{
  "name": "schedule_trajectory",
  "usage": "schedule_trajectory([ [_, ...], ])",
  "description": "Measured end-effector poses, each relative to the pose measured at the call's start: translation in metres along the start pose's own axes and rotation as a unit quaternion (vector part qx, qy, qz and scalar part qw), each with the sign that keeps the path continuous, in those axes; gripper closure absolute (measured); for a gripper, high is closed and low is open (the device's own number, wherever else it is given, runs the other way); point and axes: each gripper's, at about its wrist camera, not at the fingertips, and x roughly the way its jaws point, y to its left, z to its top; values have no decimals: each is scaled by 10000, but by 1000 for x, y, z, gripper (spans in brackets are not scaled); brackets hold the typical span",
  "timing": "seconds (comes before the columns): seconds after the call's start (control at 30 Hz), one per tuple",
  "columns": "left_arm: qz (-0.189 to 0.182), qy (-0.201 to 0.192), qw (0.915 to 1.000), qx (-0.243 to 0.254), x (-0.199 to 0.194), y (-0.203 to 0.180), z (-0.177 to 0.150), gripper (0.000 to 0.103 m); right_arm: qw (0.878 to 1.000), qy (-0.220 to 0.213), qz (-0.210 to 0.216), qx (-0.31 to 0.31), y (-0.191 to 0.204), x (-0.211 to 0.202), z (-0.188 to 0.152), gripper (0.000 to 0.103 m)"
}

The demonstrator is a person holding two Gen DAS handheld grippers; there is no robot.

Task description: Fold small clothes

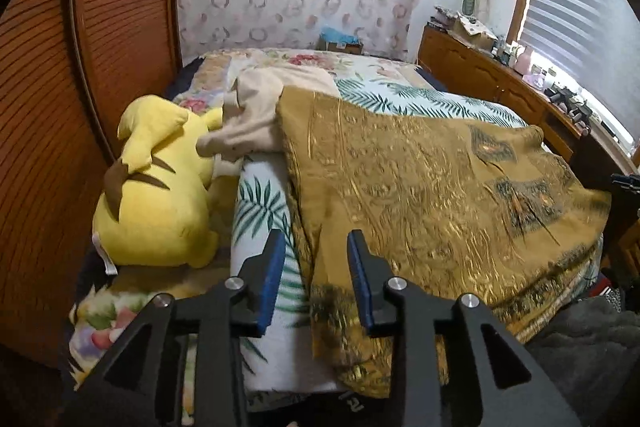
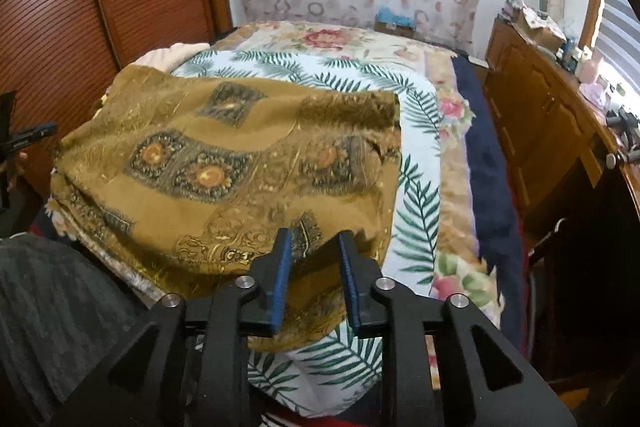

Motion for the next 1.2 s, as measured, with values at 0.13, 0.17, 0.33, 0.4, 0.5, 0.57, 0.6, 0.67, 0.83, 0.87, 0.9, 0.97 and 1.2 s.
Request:
schedule_trajectory([
  [0.13,-6,-49,10000,-22,14,0,19,72,9998,-184,-89,-42,-3,-2,14,52],
  [0.17,-17,-58,10000,-37,17,0,21,72,9996,-231,-136,-60,-4,0,17,51],
  [0.33,-29,-62,10000,-43,37,-3,37,69,9992,-353,-183,10,-13,18,33,44],
  [0.4,15,-40,10000,18,45,-6,42,69,9992,-344,-177,31,-15,29,39,43],
  [0.5,39,-5,10000,62,53,-9,46,68,9992,-347,-178,31,-17,43,46,42],
  [0.57,47,18,10000,83,58,-9,48,68,9993,-331,-177,10,-18,52,50,42],
  [0.6,68,25,9999,95,61,-9,48,68,9993,-320,-176,11,-18,56,52,41],
  [0.67,127,62,9999,77,68,-6,48,68,9994,-285,-179,-58,-18,65,54,41],
  [0.83,141,206,9997,-60,86,4,47,68,9995,-260,-192,59,-25,89,57,39],
  [0.87,138,222,9996,-85,89,6,48,68,9995,-247,-187,74,-28,94,58,39],
  [0.9,131,258,9995,-122,93,8,49,68,9996,-227,-180,78,-30,98,59,38],
  [0.97,128,319,9992,-182,100,13,53,68,9996,-153,-204,85,-36,112,65,38],
  [1.2,-54,507,9981,-338,124,20,70,68,9990,73,-316,304,-56,152,86,37],
])
